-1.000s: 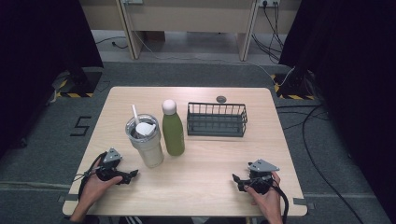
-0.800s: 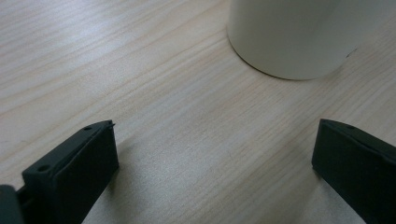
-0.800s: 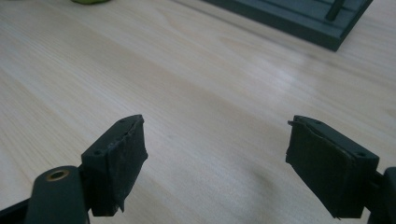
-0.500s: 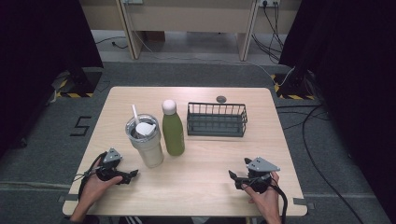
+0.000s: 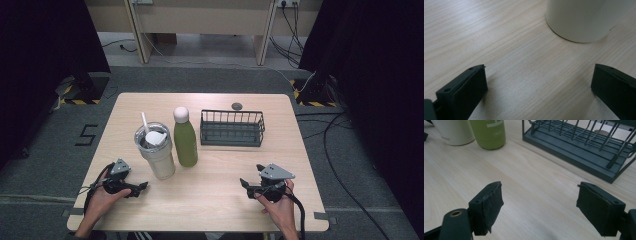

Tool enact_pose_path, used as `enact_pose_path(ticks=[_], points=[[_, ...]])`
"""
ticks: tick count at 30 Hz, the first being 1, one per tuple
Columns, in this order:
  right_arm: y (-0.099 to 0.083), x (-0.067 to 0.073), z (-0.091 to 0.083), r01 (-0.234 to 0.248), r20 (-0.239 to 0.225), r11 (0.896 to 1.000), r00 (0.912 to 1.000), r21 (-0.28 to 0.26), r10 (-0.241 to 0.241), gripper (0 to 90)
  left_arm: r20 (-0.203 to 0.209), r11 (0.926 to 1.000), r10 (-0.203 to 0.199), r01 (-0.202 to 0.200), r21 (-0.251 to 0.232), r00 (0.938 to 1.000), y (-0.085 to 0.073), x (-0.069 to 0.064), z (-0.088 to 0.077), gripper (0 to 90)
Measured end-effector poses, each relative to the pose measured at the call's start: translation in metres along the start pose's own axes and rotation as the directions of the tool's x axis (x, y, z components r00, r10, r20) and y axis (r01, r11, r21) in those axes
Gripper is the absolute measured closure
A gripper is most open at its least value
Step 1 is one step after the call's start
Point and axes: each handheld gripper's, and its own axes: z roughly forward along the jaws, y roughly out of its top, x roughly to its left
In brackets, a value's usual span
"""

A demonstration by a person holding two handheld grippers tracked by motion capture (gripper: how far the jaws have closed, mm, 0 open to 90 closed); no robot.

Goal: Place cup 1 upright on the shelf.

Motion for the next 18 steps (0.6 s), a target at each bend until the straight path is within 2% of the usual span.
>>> enact_pose_path(ticks=[8,15,18], points=[[0.005,0.008,0.007,0.010,-0.034,1.000,0.9994,-0.009,-0.010,20.7,0.001,1.0000,0.000,0.000,-0.001,1.0000,0.000,0.000,0.000,0.0],[0.010,0.019,0.015,0.030,-0.067,0.999,0.9973,-0.011,-0.031,20.7,0.001,1.0000,-0.001,0.001,-0.001,1.0000,0.000,0.000,0.000,0.0],[0.014,0.028,0.023,0.052,-0.096,0.998,0.9939,-0.023,-0.054,20.7,0.001,1.0000,-0.001,0.001,-0.001,1.0000,0.000,0.000,0.000,0.0]])
